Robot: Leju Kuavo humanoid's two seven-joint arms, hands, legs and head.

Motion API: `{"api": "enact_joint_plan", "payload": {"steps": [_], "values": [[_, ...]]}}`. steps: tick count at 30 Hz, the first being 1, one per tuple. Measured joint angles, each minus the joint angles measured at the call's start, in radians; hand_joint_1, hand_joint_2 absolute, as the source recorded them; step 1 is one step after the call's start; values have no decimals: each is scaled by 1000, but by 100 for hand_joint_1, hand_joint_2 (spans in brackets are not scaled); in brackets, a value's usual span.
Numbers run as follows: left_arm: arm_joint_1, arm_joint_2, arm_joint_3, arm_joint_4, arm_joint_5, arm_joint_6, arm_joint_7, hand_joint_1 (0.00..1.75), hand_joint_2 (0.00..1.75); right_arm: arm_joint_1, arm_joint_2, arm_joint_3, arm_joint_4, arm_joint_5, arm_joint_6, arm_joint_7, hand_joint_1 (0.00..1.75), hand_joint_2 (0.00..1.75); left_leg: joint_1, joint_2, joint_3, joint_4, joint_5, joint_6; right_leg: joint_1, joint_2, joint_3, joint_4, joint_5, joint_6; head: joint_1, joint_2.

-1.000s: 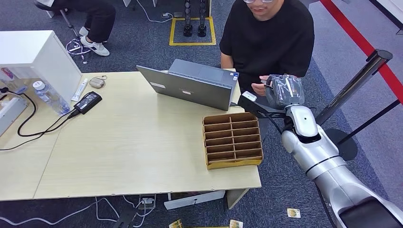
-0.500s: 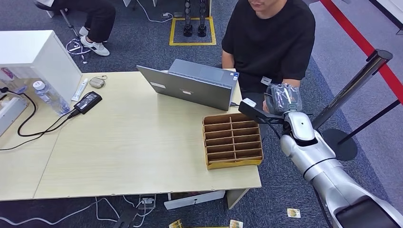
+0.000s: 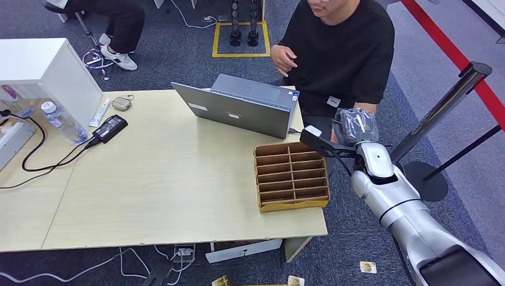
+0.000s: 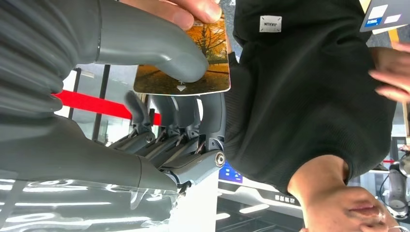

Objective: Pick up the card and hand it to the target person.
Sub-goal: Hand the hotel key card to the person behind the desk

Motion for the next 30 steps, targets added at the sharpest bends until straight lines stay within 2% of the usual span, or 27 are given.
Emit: {"api": "enact_joint_plan", "payload": {"steps": [1, 4, 8, 16, 20, 26, 30], "values": [[0, 0, 0, 0, 0, 0, 0, 0, 0, 0, 1, 0, 2, 0, 1, 0, 0, 175, 0, 0, 0, 0, 0, 0, 0, 0, 0, 0, 0, 0, 0, 0], [0, 0, 0, 0, 0, 0, 0, 0, 0, 1, 3, 1, 9, 1, 2, 1, 0, 175, 0, 0, 0, 0, 0, 0, 0, 0, 0, 0, 0, 0, 0, 0], [0, 0, 0, 0, 0, 0, 0, 0, 0, 2, 5, 4, 15, 4, 1, 10, 0, 0, 0, 0, 0, 0, 0, 0, 0, 0, 0, 0, 0, 0, 0, 0], [1, 0, 0, 0, 1, 1, -1, 0, 0, 14, 8, 6, 6, 4, -42, 42, 0, 0, 0, 0, 0, 0, 0, 0, 0, 0, 0, 0, 0, 0, 0, 0], [2, 0, 0, 0, 3, 3, -6, 0, 0, 41, 9, -10, -33, -34, -143, 30, 0, 0, 0, 0, 0, 0, 0, 0, 0, 0, 0, 0, 0, 0, 0, 0], [6, 0, 0, 0, 6, 4, -15, 0, 0, 107, 16, -66, -128, -106, -336, -56, 0, 0, 0, 0, 0, 0, 0, 0, 0, 0, 0, 0, 0, 0, 0, 0], [8, -2, 0, 0, 10, 7, -20, 0, 0, 173, 44, -144, -220, -170, -384, -190, 0, 0, 0, 0, 0, 0, 0, 0, 0, 0, 0, 0, 0, 0, 0, 0]]}}
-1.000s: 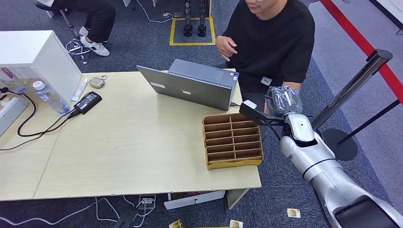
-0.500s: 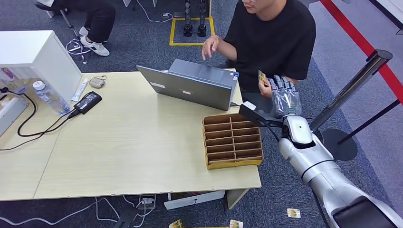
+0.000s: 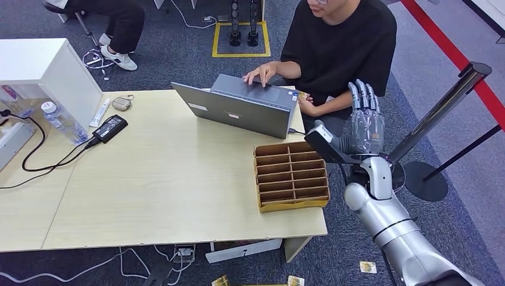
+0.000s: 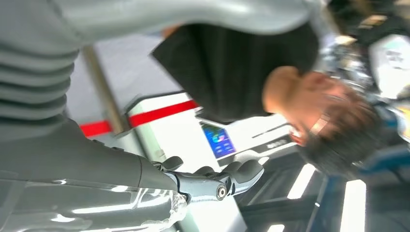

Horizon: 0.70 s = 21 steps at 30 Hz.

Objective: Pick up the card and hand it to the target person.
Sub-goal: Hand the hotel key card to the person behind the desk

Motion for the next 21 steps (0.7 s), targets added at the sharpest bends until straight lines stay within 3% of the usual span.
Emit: {"api": "enact_joint_plan", "payload": {"steps": [1, 5, 12, 21], "values": [[0, 0, 0, 0, 2, 1, -2, 0, 0, 17, 10, -22, -26, -22, -1, -28, 0, 0, 0, 0, 0, 0, 0, 0, 0, 0, 0, 0, 0, 0, 0, 0], [3, -1, 0, 0, 11, 5, -11, 0, 0, 70, 39, -74, -118, -120, 10, -58, 0, 175, 0, 0, 0, 0, 0, 0, 0, 0, 0, 0, 0, 0, 0, 0], [6, -1, 0, 0, 26, 10, -22, 0, 0, 122, 70, -72, -173, -231, 113, -56, 0, 175, 0, 0, 0, 0, 0, 0, 0, 0, 0, 0, 0, 0, 0, 0], [6, -1, 1, 0, 37, 18, -31, 0, 0, 198, 138, -27, -139, -370, 129, -119, 0, 175, 0, 0, 0, 0, 0, 0, 0, 0, 0, 0, 0, 0, 0, 0]]}}
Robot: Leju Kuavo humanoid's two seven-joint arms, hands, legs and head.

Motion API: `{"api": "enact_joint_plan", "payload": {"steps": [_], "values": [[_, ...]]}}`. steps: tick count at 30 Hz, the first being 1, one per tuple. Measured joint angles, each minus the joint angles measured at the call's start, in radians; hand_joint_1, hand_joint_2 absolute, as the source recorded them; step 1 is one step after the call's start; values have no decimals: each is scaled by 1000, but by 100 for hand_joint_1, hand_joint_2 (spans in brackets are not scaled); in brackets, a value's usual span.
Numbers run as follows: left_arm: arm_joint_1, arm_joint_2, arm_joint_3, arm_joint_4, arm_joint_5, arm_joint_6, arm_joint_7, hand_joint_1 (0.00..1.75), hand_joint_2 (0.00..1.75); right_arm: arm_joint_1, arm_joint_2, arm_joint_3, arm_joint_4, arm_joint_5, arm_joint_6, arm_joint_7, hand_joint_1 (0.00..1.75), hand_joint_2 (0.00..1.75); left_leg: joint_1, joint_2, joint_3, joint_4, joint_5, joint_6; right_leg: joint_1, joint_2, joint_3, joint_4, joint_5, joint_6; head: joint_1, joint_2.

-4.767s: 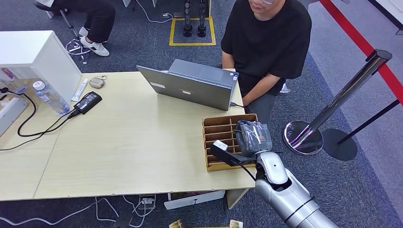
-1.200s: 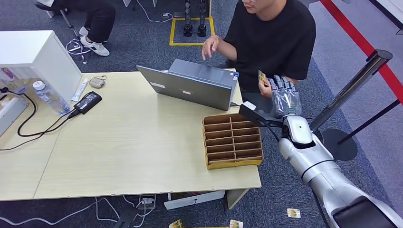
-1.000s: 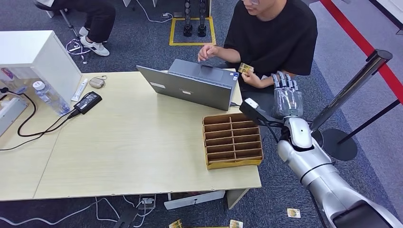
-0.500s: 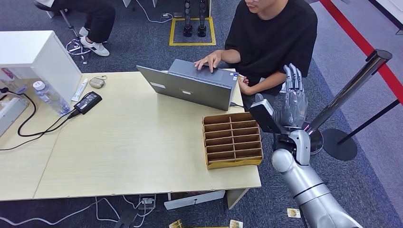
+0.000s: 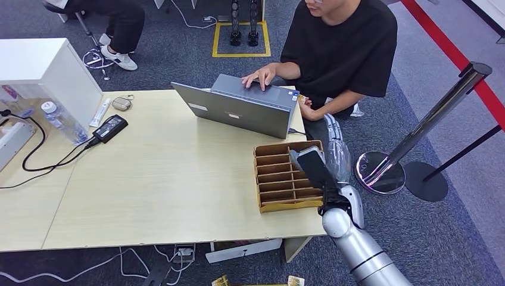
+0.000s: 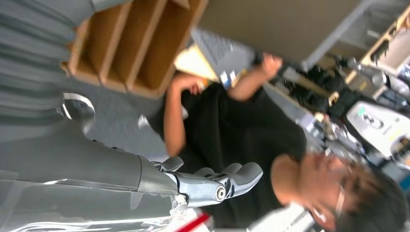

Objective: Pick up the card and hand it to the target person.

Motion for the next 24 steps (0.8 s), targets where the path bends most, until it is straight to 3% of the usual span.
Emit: {"api": "enact_joint_plan", "payload": {"steps": [13, 18, 24], "values": [[11, 1, 1, 0, 11, 7, -1, 0, 0, 51, 73, 20, 52, -147, -100, -127, 0, 175, 0, 0, 0, 0, 0, 0, 0, 0, 0, 0, 0, 0, 0, 0], [6, 4, 3, 0, 12, -20, 18, 0, 0, 72, 101, 11, 60, -122, -126, -196, 0, 175, 0, 1, 0, 0, 0, 0, 0, 1, 0, 0, 0, 0, 0, 0], [4, 6, 5, 0, 15, -23, 19, 0, 0, 92, 120, -8, 60, -91, -127, -206, 0, 175, 0, 1, 1, 0, 0, 0, 0, 1, 0, 0, 0, 0, 0, 0]]}}
